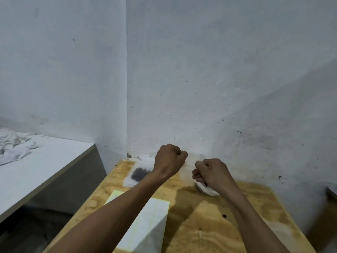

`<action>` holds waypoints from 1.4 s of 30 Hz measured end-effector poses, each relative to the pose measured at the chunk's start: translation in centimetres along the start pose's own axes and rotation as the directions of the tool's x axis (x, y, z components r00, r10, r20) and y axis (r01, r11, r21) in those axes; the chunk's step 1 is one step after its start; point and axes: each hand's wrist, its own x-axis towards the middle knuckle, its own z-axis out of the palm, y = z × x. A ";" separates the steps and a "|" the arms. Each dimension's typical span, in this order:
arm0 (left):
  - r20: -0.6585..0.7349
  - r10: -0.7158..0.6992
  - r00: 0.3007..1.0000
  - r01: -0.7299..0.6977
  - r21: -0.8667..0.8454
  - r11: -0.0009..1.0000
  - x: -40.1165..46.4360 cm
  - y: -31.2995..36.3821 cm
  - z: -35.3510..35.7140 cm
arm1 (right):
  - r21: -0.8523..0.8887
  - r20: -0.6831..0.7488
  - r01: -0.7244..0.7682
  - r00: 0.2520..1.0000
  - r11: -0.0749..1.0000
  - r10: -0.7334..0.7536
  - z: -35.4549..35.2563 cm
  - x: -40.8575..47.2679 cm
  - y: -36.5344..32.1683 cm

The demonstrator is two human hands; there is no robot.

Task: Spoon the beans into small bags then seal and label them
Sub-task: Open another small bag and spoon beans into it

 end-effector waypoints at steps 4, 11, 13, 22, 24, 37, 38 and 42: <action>0.051 0.254 0.966 -0.254 -0.006 0.967 -1.4 0.1 0.0 | 0.265 0.025 -0.183 0.983 0.947 0.183 -1.5 0.8 -0.5; 0.412 0.233 0.881 -0.227 -0.064 0.972 -2.1 0.8 -1.0 | 0.206 0.108 -0.164 0.984 0.965 0.144 -2.6 0.6 -0.5; 0.586 0.198 0.786 -0.285 0.059 0.957 -2.0 1.0 -1.3 | 0.187 0.161 -0.150 0.980 0.971 0.120 -2.9 0.5 -0.4; 0.533 0.224 0.816 -0.384 0.211 0.899 -1.6 0.0 0.8 | -0.237 -0.040 -0.045 0.999 0.970 0.036 -2.6 0.6 1.3; 0.506 0.221 0.834 -0.391 0.258 0.884 -1.6 -0.6 1.0 | -0.185 -0.128 -0.008 0.992 0.983 -0.016 -2.8 0.5 1.7; 0.492 0.189 0.850 -0.287 0.131 0.949 -2.1 -0.2 2.0 | -0.080 0.233 0.017 0.972 0.997 0.003 -4.6 1.0 2.0; 0.472 0.182 0.862 -0.277 0.138 0.951 -1.9 -0.1 2.1 | -0.045 0.154 0.032 0.988 0.998 -0.025 -4.8 1.0 2.2; 0.431 0.053 0.901 -0.149 0.192 0.970 -1.0 -0.8 2.7 | -0.332 -0.243 -0.105 0.970 0.937 0.022 -6.9 2.0 4.6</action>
